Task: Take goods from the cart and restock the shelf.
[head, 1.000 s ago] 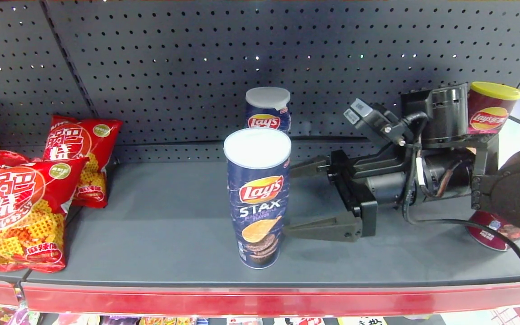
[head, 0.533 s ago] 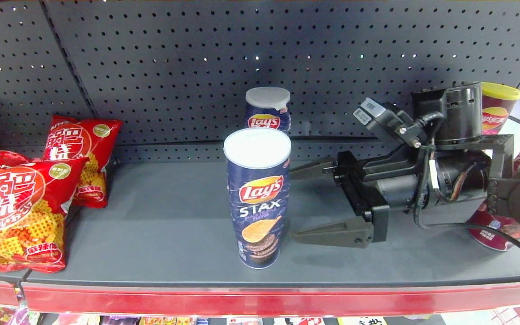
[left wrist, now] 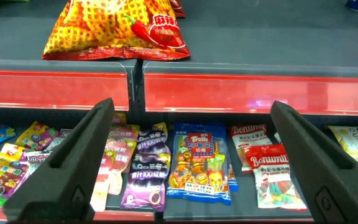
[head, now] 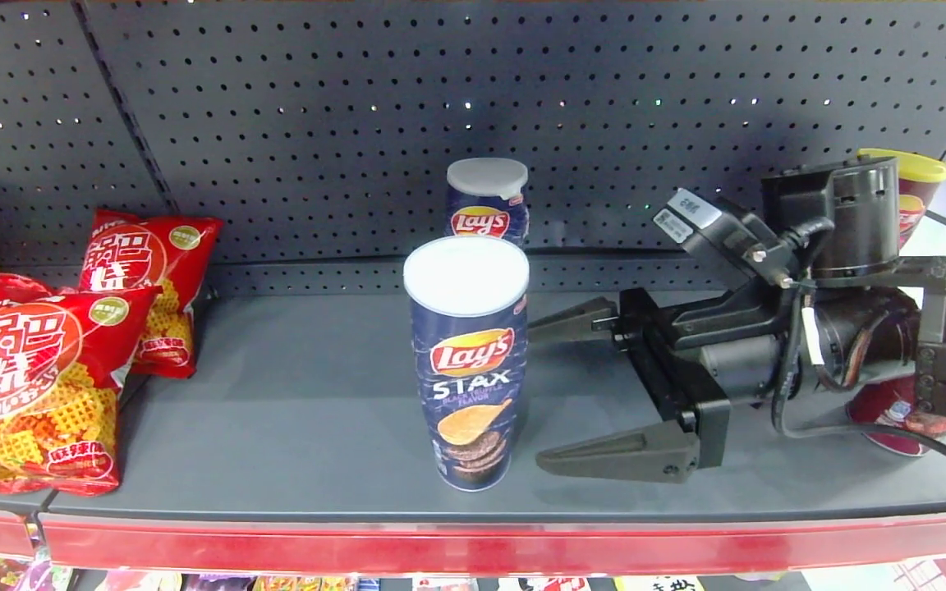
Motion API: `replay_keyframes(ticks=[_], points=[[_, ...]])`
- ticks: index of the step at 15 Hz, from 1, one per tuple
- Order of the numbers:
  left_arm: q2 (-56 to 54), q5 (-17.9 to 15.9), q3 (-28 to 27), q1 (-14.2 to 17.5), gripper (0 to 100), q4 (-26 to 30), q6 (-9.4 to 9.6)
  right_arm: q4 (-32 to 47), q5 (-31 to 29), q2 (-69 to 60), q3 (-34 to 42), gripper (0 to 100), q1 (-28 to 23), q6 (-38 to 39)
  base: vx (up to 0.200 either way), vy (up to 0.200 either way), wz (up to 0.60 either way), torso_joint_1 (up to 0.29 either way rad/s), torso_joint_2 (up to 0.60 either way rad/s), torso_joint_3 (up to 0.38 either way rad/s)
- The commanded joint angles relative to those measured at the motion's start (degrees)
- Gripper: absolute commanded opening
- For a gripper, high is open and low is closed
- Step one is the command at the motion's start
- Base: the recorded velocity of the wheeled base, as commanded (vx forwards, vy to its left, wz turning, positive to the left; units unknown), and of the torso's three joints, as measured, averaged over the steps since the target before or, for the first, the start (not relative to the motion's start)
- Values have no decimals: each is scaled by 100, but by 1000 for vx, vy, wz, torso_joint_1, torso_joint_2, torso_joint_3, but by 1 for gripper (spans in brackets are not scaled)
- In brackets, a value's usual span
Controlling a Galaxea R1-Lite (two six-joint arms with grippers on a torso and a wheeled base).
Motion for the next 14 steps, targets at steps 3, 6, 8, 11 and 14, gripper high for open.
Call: replay_keyframes(ticks=[3, 6, 8, 11, 14], points=[[8, 2, 1, 1, 100, -1, -1, -4, 2, -118, 107, 100, 19, -12, 0, 0, 0, 0, 0, 0], [8, 2, 1, 1, 100, -1, -1, -4, 2, -109, 178, 100, 19, -12, 0, 0, 0, 0, 0, 0], [8, 2, 1, 1, 100, -1, -1, -4, -7, -100, 169, 100, 19, -12, 0, 0, 0, 0, 0, 0], [8, 2, 1, 1, 100, -1, -1, -12, -24, -21, 169, 100, -104, -12, 0, 0, 0, 0, 0, 0], [8, 2, 1, 1, 100, -1, -1, -4, -112, -56, 169, 100, -491, -12, 0, 0, 0, 0, 0, 0]])
